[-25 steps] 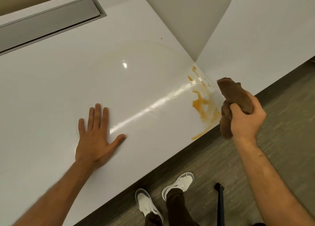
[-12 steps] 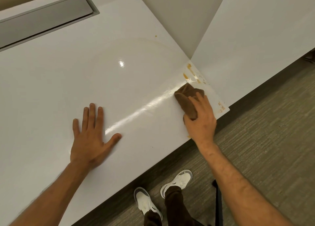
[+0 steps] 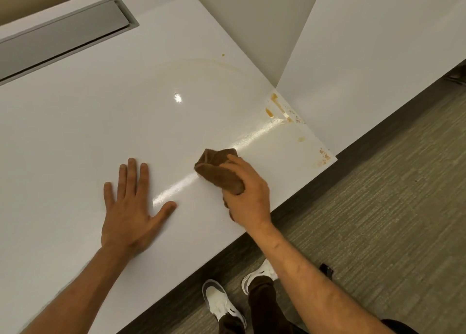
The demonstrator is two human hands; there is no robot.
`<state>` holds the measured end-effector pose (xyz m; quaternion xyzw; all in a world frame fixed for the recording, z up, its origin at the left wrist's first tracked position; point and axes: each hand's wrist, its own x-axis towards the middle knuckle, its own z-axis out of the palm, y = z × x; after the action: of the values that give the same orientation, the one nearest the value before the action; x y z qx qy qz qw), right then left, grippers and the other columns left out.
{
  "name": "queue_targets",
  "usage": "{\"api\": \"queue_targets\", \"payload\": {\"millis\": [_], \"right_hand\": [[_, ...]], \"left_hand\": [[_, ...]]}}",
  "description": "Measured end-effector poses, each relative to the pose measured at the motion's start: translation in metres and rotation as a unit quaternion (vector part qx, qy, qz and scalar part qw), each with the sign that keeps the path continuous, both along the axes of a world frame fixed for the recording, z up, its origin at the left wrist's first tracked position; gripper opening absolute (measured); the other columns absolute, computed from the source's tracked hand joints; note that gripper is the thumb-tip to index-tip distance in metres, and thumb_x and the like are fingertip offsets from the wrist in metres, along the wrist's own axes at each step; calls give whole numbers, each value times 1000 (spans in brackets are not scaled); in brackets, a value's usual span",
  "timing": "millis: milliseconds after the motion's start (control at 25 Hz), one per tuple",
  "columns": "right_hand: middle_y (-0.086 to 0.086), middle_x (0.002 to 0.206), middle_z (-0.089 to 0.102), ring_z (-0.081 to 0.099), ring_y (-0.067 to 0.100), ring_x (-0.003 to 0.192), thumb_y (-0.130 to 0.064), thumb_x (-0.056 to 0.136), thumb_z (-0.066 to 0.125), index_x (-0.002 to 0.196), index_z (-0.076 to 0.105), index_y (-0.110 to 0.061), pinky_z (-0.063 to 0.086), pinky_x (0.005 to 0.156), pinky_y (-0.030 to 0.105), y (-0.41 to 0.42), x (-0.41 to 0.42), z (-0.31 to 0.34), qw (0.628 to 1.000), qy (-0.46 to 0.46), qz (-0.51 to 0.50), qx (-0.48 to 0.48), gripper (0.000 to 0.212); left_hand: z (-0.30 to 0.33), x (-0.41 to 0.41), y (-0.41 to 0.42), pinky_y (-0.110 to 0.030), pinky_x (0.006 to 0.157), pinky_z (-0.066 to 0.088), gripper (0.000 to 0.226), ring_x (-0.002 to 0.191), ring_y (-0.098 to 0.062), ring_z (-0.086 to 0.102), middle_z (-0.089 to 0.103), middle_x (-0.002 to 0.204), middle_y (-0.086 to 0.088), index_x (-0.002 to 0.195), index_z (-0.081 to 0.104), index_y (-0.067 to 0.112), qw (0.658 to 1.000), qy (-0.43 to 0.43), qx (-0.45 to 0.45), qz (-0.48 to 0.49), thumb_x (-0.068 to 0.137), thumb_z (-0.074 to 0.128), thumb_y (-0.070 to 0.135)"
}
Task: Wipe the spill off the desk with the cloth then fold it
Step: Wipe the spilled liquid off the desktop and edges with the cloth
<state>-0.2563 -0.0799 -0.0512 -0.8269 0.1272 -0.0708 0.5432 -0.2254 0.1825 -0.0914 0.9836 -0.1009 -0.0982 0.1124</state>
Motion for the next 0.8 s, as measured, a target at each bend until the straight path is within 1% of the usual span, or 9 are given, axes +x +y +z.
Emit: {"api": "queue_targets", "payload": {"millis": [80,120,240,320,360,440,560,680,800], "right_hand": [[-11,107,75,73,8,82,6,82,68,115,73,-35,59,66,22,-21,7,13,976,48,-88,191,53],[-13,104,75,73,5,79,6,83,67,114,71,-38,58,63,18,-35,8,17,969,41,-136,204,55],[-11,124,67,66,-1,105,-2,88,71,128,64,-32,60,83,23,-63,2,15,975,-7,-217,51,50],[0,153,47,44,14,141,-15,90,74,141,55,-25,43,115,47,-61,-6,0,975,44,-171,-132,56],[4,161,37,31,25,149,-21,89,75,146,51,-24,32,121,53,-53,-11,-8,964,75,-134,-216,62],[9,165,31,23,37,152,-30,86,78,149,47,-24,26,121,57,-32,-9,-15,950,95,-95,-280,70],[10,159,42,33,37,148,-23,82,82,141,57,-22,36,117,54,-7,-4,-16,953,55,-20,-297,65],[-3,138,64,57,14,131,1,81,77,123,71,-21,52,108,42,-19,7,-2,998,-7,-10,-63,48],[-19,119,69,65,0,112,4,84,70,120,69,-38,58,94,26,-53,24,19,979,-6,-170,110,55]], "left_hand": [[0,0,0,-57,129,0,100,161,-17,-18,-20,175,4,167,-11,27,1000,-1,-3,3,92,23,84],[0,0,-1,-57,129,-1,100,161,-16,-18,-20,175,5,167,-10,27,1000,0,-5,4,92,24,84],[0,-1,0,-56,130,-2,101,161,-15,-19,-21,175,5,167,-11,26,1000,0,-10,5,93,26,84],[0,-1,0,-56,130,-2,101,161,-15,-19,-21,175,5,167,-11,26,1000,2,-9,4,92,25,84],[1,-1,0,-56,130,-2,101,161,-15,-19,-21,175,5,167,-11,26,1000,2,-11,4,92,25,84],[0,0,0,-56,130,-2,101,161,-16,-18,-20,175,4,167,-10,26,1000,1,-12,5,93,25,84],[0,-1,1,-57,130,-1,100,161,-16,-17,-20,175,5,167,-10,26,1000,-1,-9,2,93,25,84],[0,-1,1,-58,130,0,100,162,-16,-17,-19,175,5,167,-11,26,1000,-2,-14,0,93,25,84],[1,0,-1,-57,130,-1,101,161,-16,-17,-20,175,5,167,-11,26,1000,1,-10,0,93,26,83]]}}
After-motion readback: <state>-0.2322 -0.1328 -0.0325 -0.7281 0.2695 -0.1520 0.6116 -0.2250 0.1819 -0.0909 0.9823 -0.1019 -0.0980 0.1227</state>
